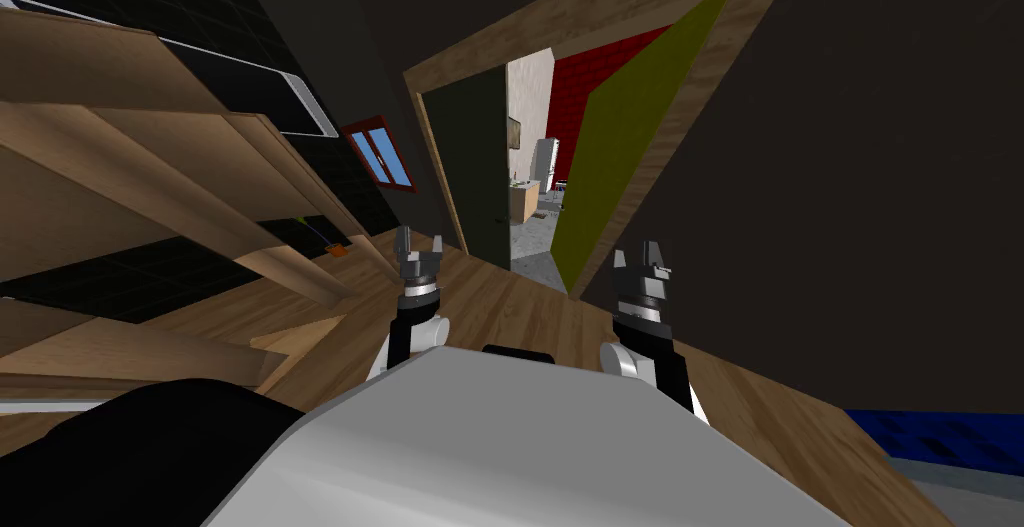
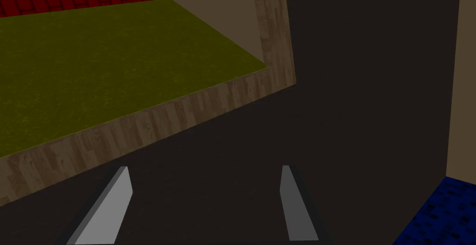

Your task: Push the door open

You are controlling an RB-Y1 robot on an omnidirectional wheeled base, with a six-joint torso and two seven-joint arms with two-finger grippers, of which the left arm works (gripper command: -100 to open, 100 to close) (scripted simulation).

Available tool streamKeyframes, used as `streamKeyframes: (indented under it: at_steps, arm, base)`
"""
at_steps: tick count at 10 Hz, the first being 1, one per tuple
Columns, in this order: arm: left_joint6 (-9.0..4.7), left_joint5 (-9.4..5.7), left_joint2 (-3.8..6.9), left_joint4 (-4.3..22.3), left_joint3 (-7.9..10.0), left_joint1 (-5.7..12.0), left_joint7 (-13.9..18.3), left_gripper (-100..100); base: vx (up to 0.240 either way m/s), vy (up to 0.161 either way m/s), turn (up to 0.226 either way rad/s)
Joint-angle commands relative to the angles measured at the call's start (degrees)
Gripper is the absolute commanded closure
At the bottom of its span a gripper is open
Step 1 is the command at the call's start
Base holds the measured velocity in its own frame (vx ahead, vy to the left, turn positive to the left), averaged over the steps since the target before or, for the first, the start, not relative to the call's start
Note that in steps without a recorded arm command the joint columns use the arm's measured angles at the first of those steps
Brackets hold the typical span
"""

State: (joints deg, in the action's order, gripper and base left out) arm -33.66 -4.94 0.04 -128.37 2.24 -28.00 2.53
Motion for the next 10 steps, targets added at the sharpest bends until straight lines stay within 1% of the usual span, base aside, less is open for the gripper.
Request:
streamKeyframes:
  at_steps: [1, 2, 4, 6, 7, 10]
  arm:
    - [-0.27, 0.2, 0.49, 2.04, -0.33, 0.83, 0.15, -100]
    - [-0.37, 0.27, 0.64, 2.72, -0.44, 1.11, 0.2, -100]
    - [-0.77, 0.57, 1.25, 5.77, -0.94, 2.35, 0.41, -100]
    - [-1.04, 0.76, 1.6, 7.75, -1.26, 3.15, 0.55, -100]
    - [-1.32, 0.96, 1.95, 9.8, -1.59, 3.99, 0.7, -100]
    - [-1.82, 1.33, 2.49, 13.54, -2.2, 5.51, 0.97, -100]
  base:
    - [0.162, 0.042, -0.002]
    - [0.13, 0.026, -0.011]
    - [0.124, 0.015, -0.006]
    - [0.099, 0.047, -0.005]
    - [0.127, 0.036, -0.009]
    - [0.117, 0.047, -0.006]
